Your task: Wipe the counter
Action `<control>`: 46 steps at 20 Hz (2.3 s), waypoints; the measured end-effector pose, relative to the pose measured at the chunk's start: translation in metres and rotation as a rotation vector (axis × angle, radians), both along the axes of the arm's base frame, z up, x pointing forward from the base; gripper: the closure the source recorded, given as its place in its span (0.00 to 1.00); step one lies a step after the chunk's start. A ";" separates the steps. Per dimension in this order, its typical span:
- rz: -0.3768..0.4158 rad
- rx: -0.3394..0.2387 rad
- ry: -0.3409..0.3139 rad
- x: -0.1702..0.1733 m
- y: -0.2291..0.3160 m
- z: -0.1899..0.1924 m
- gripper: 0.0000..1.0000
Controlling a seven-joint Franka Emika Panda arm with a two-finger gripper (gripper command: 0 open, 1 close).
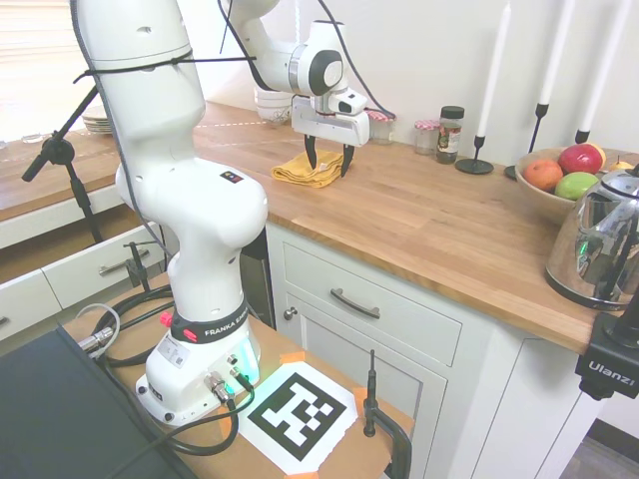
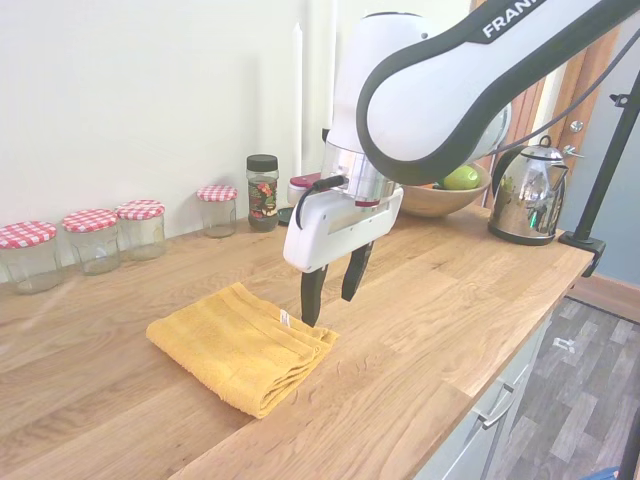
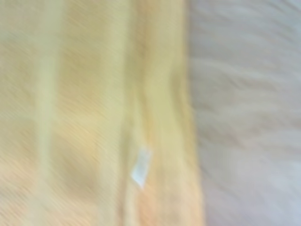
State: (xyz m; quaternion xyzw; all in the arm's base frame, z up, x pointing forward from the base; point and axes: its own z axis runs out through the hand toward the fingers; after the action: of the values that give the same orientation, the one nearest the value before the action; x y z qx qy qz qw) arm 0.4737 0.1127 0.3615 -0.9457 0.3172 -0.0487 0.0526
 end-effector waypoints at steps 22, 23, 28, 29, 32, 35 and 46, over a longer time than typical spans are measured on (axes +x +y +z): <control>0.057 -0.029 -0.038 0.053 0.078 -0.005 0.00; 0.057 -0.028 -0.037 0.055 0.079 -0.005 0.00; 0.058 -0.030 -0.033 0.061 0.086 -0.006 0.00; 0.058 -0.032 -0.032 0.062 0.087 -0.006 0.00; 0.059 -0.039 -0.026 0.062 0.088 -0.008 0.00; 0.057 -0.042 -0.020 0.063 0.086 -0.011 0.00; 0.054 -0.049 -0.006 0.066 0.083 -0.021 1.00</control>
State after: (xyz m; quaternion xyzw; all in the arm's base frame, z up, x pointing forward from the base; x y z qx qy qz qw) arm 0.5393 0.1958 0.3406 -0.9547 0.2902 -0.0578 0.0316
